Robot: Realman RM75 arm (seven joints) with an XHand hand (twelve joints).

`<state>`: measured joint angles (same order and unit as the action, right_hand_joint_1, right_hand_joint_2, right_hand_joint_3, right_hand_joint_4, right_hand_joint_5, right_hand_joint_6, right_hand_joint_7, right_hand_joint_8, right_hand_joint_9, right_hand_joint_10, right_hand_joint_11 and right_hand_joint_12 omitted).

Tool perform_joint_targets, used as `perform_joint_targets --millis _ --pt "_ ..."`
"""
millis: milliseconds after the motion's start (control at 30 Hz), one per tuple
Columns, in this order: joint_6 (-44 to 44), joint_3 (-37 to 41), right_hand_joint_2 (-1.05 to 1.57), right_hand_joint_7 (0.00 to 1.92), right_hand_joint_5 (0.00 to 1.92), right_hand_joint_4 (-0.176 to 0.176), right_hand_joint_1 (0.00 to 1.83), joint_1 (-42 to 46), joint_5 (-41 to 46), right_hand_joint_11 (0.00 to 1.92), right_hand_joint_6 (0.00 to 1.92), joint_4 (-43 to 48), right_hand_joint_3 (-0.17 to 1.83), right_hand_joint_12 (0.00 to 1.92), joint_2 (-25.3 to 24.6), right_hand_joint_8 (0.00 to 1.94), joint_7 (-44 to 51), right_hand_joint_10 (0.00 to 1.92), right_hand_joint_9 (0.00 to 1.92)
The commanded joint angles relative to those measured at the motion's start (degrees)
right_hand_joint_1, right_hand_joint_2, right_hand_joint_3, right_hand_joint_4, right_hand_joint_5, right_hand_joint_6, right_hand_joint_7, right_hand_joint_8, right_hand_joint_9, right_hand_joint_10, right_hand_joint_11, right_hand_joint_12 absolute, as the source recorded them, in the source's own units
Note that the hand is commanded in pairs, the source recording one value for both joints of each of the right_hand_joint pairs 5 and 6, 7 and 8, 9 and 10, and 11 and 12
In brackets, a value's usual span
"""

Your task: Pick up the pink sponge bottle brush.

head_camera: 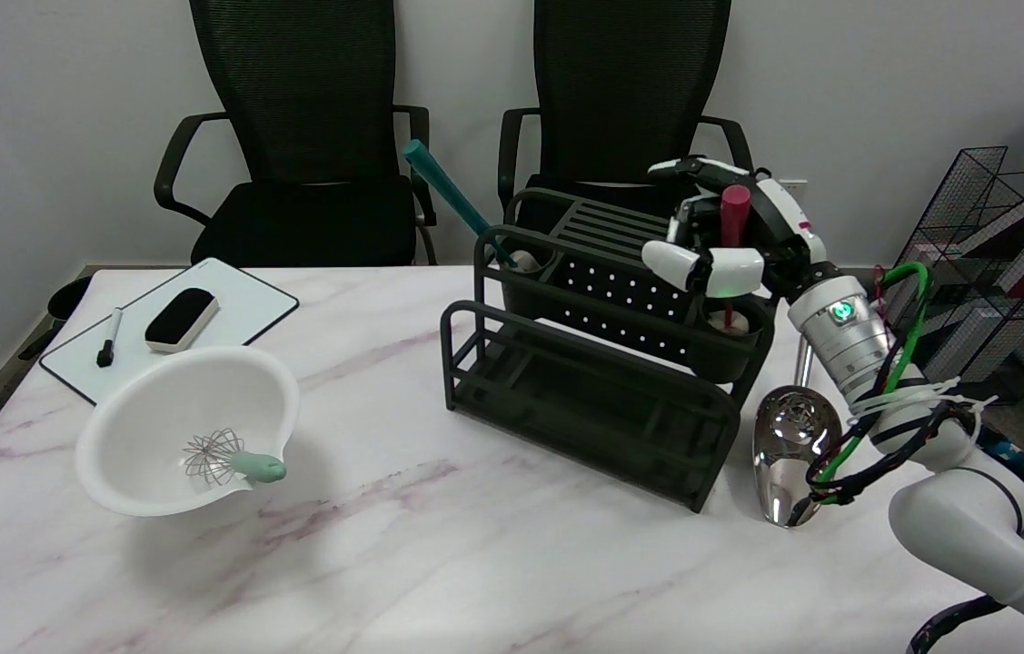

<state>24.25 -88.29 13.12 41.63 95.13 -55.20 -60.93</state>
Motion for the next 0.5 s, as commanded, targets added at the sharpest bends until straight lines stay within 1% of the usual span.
perform_joint_targets --millis 33,100,167,233,267,500 --pt "2.49 -0.09 0.51 1.55 1.23 0.0 1.04 -0.65 -0.01 1.91 1.23 -0.7 0.77 1.91 0.17 1.55 -0.16 1.73 1.73" --pt "2.49 -0.17 0.64 1.65 1.47 0.0 1.01 -0.81 -0.01 1.92 1.47 -0.71 0.74 1.92 0.17 1.65 -0.13 1.82 1.82" --pt "2.72 -0.17 0.73 1.7 1.65 0.0 0.99 -0.86 -0.01 1.92 1.65 -0.74 0.74 1.92 0.17 1.7 -0.11 1.86 1.86" --pt "3.65 -0.17 0.83 1.75 1.87 0.0 0.98 -0.83 -0.01 1.92 1.87 -0.95 0.76 1.92 0.17 1.75 -0.16 1.9 1.9" --pt "4.12 -0.17 0.87 1.77 1.92 0.0 0.97 -0.78 -0.01 1.92 1.92 -0.98 0.77 1.92 0.17 1.77 -0.16 1.92 1.92" --pt "7.46 -0.25 0.97 1.84 1.92 0.0 0.96 -0.54 1.85 1.92 1.92 -1.19 0.78 1.92 0.17 1.84 0.24 1.92 1.92"
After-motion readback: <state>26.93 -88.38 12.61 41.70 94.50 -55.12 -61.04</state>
